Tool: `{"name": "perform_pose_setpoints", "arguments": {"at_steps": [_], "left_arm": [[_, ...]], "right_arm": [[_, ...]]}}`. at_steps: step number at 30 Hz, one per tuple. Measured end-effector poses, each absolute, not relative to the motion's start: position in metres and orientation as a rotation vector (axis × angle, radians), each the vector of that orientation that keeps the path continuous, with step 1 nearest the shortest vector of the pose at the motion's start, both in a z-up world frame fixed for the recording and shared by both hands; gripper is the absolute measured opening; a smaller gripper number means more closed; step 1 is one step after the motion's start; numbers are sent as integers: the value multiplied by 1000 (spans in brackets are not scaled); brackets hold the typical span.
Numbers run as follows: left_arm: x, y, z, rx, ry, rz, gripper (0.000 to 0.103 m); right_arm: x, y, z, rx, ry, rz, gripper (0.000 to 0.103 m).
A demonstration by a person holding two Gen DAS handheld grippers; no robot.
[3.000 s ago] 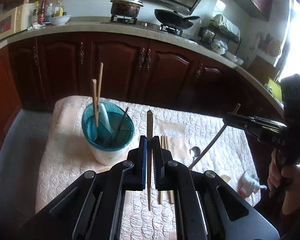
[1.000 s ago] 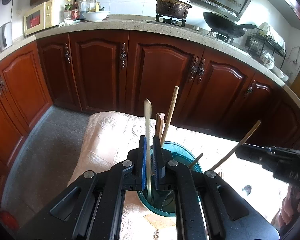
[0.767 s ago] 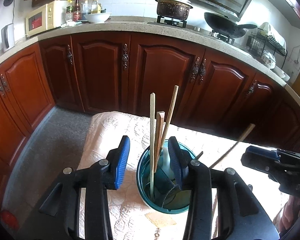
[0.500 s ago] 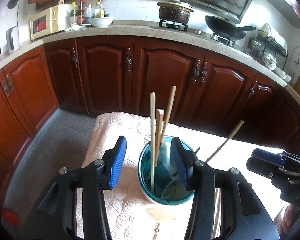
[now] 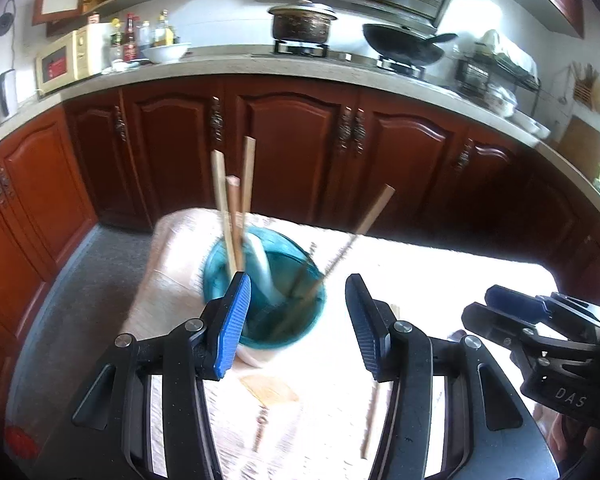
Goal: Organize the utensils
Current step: 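Move both open tools toward the remaining chopsticks and the steel spoon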
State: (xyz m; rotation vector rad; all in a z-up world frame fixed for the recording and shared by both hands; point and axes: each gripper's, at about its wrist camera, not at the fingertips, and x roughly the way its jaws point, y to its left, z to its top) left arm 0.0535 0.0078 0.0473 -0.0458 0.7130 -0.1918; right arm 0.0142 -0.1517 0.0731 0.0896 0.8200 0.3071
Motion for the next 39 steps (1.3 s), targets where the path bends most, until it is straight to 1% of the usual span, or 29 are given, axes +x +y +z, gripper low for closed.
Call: {"name": "perform_pose_setpoints", "arguments": {"at_steps": [6,18,22,30,39], "left_arm": [[40,-26,39,-3,738,-256,49],[29,-66,19,7,789,-327,49],[28,-71,13,3,809,-339,49],[30,-69,-6,-25,861,-358,49],[38,-66,-51,-21,962,-382,49]], "right_arm": [[-10,-175,65,60,836,242,41],[-41,-221,48,126,870,130,42],[-46,-233,41,144,872,91,44],[-56,-261,20,250,896,42,44],[-56,-284,-12,282,984,-10,45]]}}
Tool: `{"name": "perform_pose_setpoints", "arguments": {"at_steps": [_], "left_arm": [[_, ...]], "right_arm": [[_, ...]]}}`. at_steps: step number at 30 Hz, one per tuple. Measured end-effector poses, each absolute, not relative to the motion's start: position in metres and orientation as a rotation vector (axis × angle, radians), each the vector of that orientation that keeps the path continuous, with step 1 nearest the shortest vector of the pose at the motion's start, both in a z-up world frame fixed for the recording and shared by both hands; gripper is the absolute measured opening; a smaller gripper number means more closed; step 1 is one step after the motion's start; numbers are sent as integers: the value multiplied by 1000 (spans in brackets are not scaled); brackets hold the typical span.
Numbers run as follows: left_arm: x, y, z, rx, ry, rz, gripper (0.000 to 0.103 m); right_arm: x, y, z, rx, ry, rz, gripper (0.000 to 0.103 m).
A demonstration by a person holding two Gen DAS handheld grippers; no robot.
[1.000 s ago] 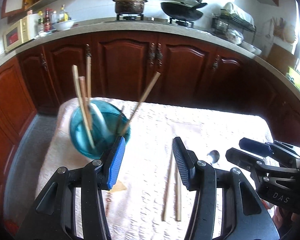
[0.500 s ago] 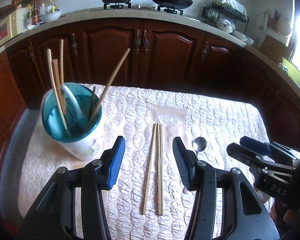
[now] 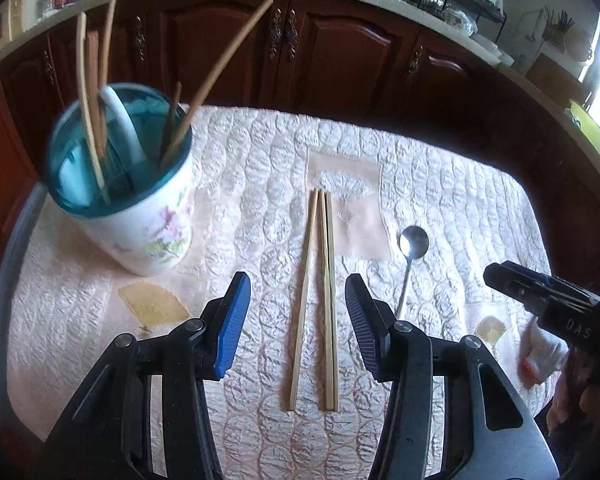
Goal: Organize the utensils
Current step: 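Move both open tools toward the remaining chopsticks and the steel spoon, then grasp the steel spoon with the right tool while the left tool grasps a bamboo chopstick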
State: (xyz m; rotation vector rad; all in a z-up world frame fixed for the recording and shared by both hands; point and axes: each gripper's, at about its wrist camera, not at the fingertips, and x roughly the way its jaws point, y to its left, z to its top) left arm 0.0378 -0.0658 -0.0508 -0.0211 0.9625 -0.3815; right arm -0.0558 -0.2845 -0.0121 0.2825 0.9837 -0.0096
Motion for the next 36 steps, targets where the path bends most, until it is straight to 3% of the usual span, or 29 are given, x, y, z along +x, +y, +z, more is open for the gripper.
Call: {"name": "perform_pose_setpoints", "arguments": {"at_steps": [12,18,21,22,24,26,36], "left_arm": [[64,-83,-111,-1,1078,-380,47],[81,-93,-133,18,1123,-360,29],[85,-92,-135,6,1118,-371,17],[86,-93,-135,6,1121,-371,8],[87,-93,-136,-4,1129,-373,6],[86,-92,-136,-15,1131,-376,6],[39,-57,-135,-76,1169,-380,4]], "right_arm": [[-31,-293,-59,331,1064,13,45],[2,-309,-84,341,1081,-7,44],[20,-318,-96,353,1085,3,38],[25,-321,-98,350,1082,9,35],[38,-324,-103,349,1086,30,26],[47,-324,-106,344,1086,54,6],[15,-301,-102,333,1118,202,2]]}}
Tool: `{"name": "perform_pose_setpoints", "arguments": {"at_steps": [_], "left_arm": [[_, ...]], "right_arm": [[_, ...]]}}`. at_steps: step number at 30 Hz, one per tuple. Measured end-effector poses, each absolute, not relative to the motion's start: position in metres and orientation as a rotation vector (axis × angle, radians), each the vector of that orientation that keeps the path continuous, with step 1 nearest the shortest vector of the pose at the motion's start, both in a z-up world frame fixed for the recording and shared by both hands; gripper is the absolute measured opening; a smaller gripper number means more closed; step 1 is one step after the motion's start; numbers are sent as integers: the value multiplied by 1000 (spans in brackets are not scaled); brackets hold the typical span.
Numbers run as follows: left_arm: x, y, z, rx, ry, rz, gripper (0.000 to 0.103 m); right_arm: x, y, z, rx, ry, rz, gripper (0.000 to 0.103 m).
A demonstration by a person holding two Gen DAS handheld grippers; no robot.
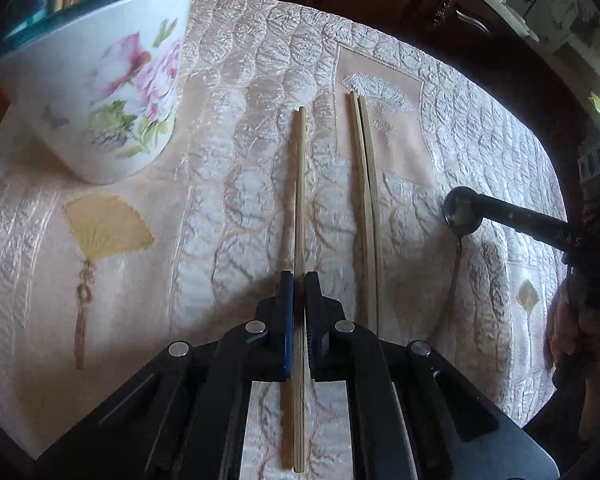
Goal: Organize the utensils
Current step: 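Grasp the steel spoon with the right tool while the left tool grasps a bamboo chopstick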
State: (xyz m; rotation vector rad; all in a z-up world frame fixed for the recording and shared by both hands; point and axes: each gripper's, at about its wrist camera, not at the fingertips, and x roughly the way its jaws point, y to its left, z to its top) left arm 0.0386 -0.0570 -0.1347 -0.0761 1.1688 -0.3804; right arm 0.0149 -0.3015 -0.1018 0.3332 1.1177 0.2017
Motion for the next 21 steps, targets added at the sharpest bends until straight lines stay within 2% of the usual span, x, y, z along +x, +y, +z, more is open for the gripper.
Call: {"name": "perform_pose_setpoints", "arguments": {"at_steps": [7,12,16,21], "left_arm": [[-9,-40,-133,-64,1188,-383,4],[-12,-40,-129,-32,1195,-394,5],[5,-43,-123,9,1163,-378,23],[37,-56,-118,45,1122,-372,30]], "right_arm": [[-37,-271,-111,312,1194,347,2],[-53,-267,-113,298,1214,354,3],[-51,-265,-113,280,1221,342,4],[-43,-263,-114,284,1217,341,7]]}}
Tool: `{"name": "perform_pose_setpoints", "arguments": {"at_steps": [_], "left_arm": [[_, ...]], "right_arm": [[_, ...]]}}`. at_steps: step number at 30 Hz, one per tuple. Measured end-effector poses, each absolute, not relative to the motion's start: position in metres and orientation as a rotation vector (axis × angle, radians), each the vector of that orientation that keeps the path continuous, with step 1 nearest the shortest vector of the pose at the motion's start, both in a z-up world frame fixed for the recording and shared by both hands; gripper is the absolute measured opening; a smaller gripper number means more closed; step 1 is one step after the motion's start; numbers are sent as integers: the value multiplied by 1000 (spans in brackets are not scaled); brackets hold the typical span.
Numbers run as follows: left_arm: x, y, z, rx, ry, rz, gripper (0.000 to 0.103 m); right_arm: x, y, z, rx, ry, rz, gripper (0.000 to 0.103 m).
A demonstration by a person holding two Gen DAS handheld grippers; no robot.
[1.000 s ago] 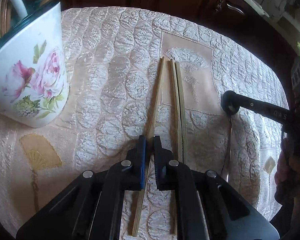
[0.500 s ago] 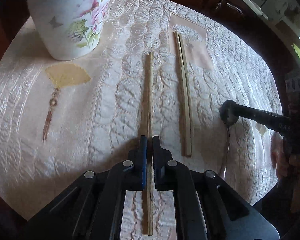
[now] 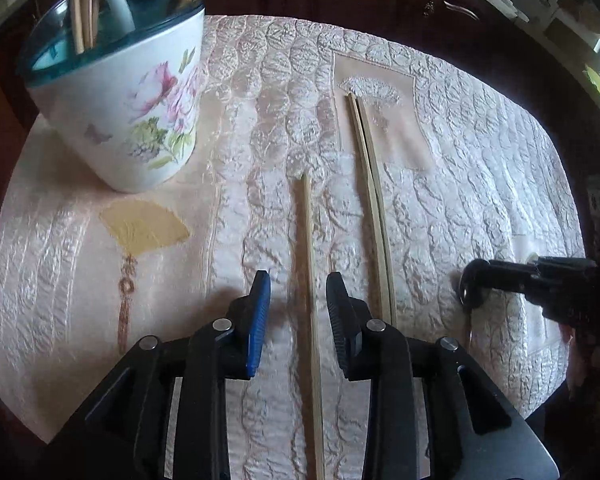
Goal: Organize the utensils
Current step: 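Grasp the steel spoon with the right tool while the left tool grasps a bamboo chopstick, then lift the chopstick with the left tool while the right tool carries the spoon toward the holder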
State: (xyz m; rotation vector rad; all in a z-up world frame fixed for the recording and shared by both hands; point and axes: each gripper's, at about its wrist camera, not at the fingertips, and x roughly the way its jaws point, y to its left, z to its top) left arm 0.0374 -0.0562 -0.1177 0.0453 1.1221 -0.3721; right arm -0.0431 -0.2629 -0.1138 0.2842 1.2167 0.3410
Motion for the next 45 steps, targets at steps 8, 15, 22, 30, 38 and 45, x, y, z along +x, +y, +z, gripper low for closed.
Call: {"name": "perform_pose_setpoints", "arguments": {"at_steps": [8,15,22,30,38,45], "left_arm": [[73,-82,-136,114,1173,-394,31],[77,-91,-138,163,1142,-411,21],[69,-72,-117,109,1081,-408,4],[55,-26,-67,-28,1002,-406,4],[35,0,-45,-69,974,-404,4],[23,5,-22,-75,937,-408,4]], "right_arm": [[-43,-268,-115,288,1210,348,11],[-41,-258,-115,273,1201,356,11],[-47,-245,-98,201,1144,372,3],[-49,-250,-64,185,1074,372,2],[-47,-246,-92,178,1149,400,37],[-48,-229,-107,140,1157,395,3]]}}
